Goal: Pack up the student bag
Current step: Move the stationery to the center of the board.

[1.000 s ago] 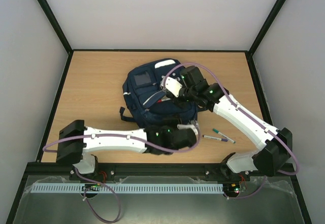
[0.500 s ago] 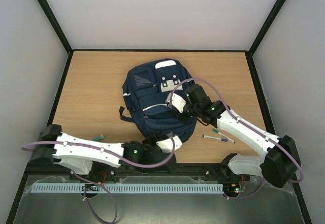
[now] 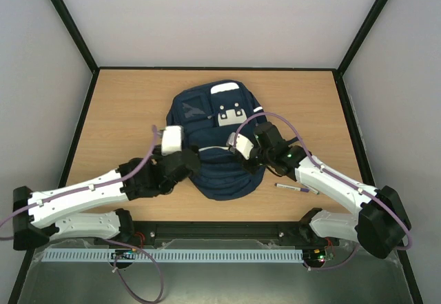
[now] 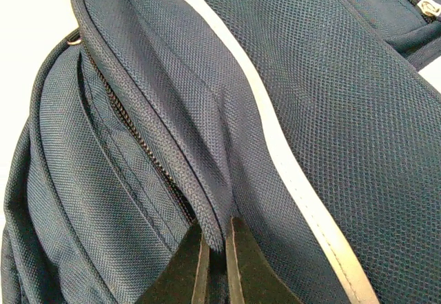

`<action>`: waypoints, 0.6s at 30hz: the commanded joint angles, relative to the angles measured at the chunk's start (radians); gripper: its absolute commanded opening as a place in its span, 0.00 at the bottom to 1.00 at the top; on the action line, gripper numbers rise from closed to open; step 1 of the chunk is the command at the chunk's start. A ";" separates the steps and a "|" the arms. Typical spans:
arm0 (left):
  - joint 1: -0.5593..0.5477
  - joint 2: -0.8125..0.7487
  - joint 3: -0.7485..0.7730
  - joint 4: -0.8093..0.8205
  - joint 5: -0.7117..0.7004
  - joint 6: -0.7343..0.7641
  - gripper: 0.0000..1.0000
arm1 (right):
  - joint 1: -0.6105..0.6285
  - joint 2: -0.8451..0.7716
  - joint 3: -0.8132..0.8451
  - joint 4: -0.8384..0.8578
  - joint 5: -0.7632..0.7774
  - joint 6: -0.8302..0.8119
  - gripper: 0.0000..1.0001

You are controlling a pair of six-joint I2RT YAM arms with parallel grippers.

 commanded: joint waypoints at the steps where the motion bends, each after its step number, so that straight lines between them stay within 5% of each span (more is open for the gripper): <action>1: 0.125 -0.074 -0.067 -0.102 -0.037 -0.435 0.89 | 0.006 0.003 -0.008 0.010 -0.060 0.019 0.02; 3: 0.182 -0.103 -0.098 -0.155 -0.030 -0.580 0.88 | 0.005 0.001 -0.008 0.009 -0.055 0.017 0.02; 12: 0.450 -0.139 -0.182 -0.305 0.158 -0.810 0.83 | 0.005 -0.012 -0.011 0.004 -0.063 0.007 0.03; 18: 0.652 -0.185 -0.299 -0.270 0.335 -0.824 0.78 | 0.004 -0.020 -0.011 -0.003 -0.068 0.002 0.03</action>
